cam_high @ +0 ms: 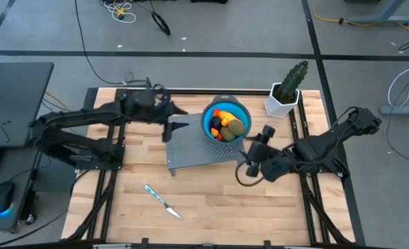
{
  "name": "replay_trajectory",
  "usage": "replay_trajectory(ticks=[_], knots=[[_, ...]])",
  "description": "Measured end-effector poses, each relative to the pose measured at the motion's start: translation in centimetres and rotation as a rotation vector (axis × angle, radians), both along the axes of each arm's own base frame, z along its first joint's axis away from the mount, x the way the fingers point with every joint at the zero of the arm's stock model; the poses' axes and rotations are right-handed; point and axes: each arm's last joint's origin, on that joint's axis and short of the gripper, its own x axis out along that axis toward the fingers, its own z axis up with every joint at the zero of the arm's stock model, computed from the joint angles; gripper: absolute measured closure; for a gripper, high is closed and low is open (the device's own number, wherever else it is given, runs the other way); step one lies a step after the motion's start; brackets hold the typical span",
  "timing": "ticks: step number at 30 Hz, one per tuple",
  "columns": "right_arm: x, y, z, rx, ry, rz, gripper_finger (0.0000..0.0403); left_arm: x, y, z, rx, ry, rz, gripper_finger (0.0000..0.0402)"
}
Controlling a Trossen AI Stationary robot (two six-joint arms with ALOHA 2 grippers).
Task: Pick & Place Fruit
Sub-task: Adjust the shelf
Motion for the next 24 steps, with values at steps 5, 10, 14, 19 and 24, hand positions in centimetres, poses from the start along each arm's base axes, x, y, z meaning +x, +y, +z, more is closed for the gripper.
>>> replay_trajectory(ticks=[5, 10, 14, 19, 24], knots=[[-0.8, -0.1, -0.9, 0.157, 0.091, -0.012, 0.0165, -3.1, -0.8, -3.0, -0.03, -0.056, 0.012, 0.0203], [-1.6, -0.8, -2.2, 0.283, 0.17, -0.13, 0.0165, -5.4, -1.3, -5.5, -0.046, -0.08, 0.02, 0.0207], [-1.8, -1.1, -4.7, 0.341, 0.234, -0.16, 0.0165, -6.8, -1.7, -6.8, -0.036, -0.1, 0.019, 0.0207], [-2.1, -2.0, -7.4, 0.309, 0.282, -0.214, 0.0165, -8.0, -1.9, -8.4, -0.004, -0.132, 0.034, 0.0211], [-2.0, -2.8, -8.4, 0.207, 0.219, -0.263, 0.0165, -8.7, -2.1, -8.9, 0.008, -0.148, 0.035, 0.0214]])
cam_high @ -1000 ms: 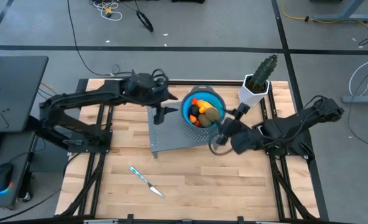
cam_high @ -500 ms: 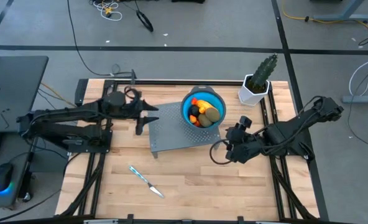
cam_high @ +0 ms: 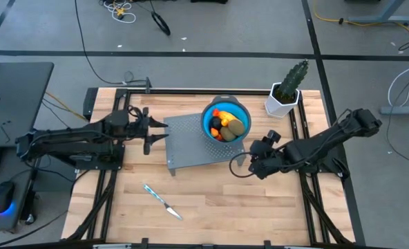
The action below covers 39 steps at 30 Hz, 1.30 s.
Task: Pick & Place Fruit
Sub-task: Adjust the shelf, then adjust the blue strainer bowl on the shelf
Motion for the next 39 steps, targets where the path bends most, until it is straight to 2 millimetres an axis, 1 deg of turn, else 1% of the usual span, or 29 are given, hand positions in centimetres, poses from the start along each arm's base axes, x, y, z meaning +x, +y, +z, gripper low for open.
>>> replay_trajectory(ticks=[2, 7, 11, 13, 16, 23, 30, 33, 35, 39], knots=[[0.3, -0.1, -0.6, 0.002, -0.029, 0.006, 0.0165, -0.1, 0.0, 0.0, 0.003, -0.002, 0.011, 0.0214], [1.0, 0.1, -2.1, 0.098, -0.084, 0.087, 0.0165, -0.2, 0.0, 0.0, 0.002, -0.004, 0.03, 0.0215], [1.1, 0.3, -2.8, 0.136, -0.102, 0.106, 0.0165, -0.2, 0.0, 0.0, 0.0, -0.002, 0.03, 0.0215], [1.2, 0.3, -2.9, 0.148, -0.122, 0.11, 0.0165, -0.2, 0.0, 0.0, -0.006, -0.002, 0.029, 0.0215], [1.6, 0.5, -2.6, 0.163, -0.163, 0.118, 0.0165, -0.2, 0.0, -0.1, -0.015, -0.002, 0.029, 0.0215], [2.4, 1.0, -2.1, 0.229, -0.233, 0.204, 0.0165, -0.2, 0.0, -0.2, -0.016, 0.017, 0.029, 0.0215], [2.1, 1.0, -2.2, 0.258, -0.196, 0.224, 0.0165, -0.2, 0.0, -0.3, -0.014, 0.02, 0.028, 0.0215], [1.5, 0.8, -2.0, 0.233, -0.146, 0.209, 0.0165, -0.2, 0.0, -0.3, -0.014, 0.02, 0.029, 0.0215], [1.1, 0.5, -1.6, 0.194, -0.112, 0.191, 0.0165, -0.2, 0.0, -0.3, -0.012, 0.02, 0.033, 0.0215], [0.2, -0.2, 0.4, 0.076, -0.087, 0.14, 0.0165, -0.2, 0.1, -0.3, 0.0, 0.025, 0.057, 0.0214]])
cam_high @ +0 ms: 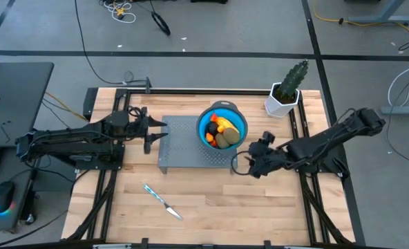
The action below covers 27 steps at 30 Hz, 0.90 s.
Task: Pick & Place Fruit
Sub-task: Adjust the blue strainer bowl on the shelf
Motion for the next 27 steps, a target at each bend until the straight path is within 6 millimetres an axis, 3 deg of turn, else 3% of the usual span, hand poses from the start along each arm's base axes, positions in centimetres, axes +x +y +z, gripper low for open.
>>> replay_trajectory(ticks=[6, 11, 21, 27], knots=[[-1.0, -0.9, 3.5, -0.183, -0.132, -0.112, 0.0165, -0.4, 0.5, -0.8, 0.013, 0.093, 0.196, 0.0219], [-1.1, -1.2, 4.3, -0.225, -0.172, -0.116, 0.0165, -1.1, 0.9, -1.7, 0.013, 0.193, 0.387, 0.0234], [-0.8, -1.5, 4.8, -0.364, -0.224, -0.183, 0.0165, -0.7, 0.9, -2.0, -0.001, 0.209, 0.395, 0.0275], [-0.1, -1.8, 5.2, -0.338, -0.259, -0.172, 0.0165, 0.3, 1.3, -2.6, 0.024, 0.25, 0.406, 0.029]])
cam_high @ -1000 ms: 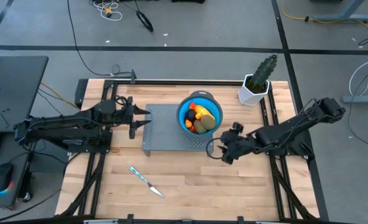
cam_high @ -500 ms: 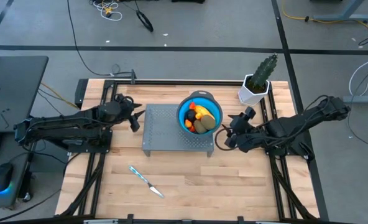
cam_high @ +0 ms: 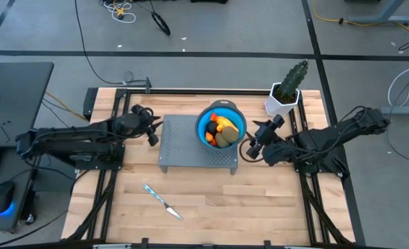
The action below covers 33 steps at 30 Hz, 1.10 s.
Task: Pick & Place Fruit
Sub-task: Adjust the blue strainer bowl on the shelf
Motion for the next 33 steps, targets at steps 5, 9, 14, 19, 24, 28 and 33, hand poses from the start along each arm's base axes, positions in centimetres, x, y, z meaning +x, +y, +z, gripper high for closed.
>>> replay_trajectory(ticks=[5, 9, 14, 19, 24, 28, 33], knots=[[0.4, 0.0, 0.2, 0.034, -0.017, 0.039, 0.0165, 0.7, 0.2, -0.4, 0.0, 0.017, 0.005, 0.0298], [0.6, 0.2, 0.3, 0.067, -0.022, 0.079, 0.0165, 0.8, 0.2, -0.7, -0.005, 0.039, -0.006, 0.0301], [0.7, 0.5, 0.1, 0.15, 0.012, 0.179, 0.0165, 0.8, 0.2, -0.7, 0.002, 0.042, -0.011, 0.0301], [0.9, 0.8, 0.0, 0.219, 0.032, 0.272, 0.0165, 0.8, 0.2, -0.7, 0.0, 0.04, -0.014, 0.0303], [1.0, 0.9, 0.1, 0.208, 0.034, 0.295, 0.0165, 0.8, 0.2, -0.7, -0.002, 0.037, -0.017, 0.0303], [0.9, 0.8, 0.2, 0.18, 0.04, 0.288, 0.0165, 0.8, 0.2, -0.7, 0.005, 0.04, -0.022, 0.0303], [0.0, 0.5, 1.0, 0.15, 0.011, 0.273, 0.0165, 0.6, 0.1, 0.7, 0.03, -0.014, -0.025, 0.0303]])
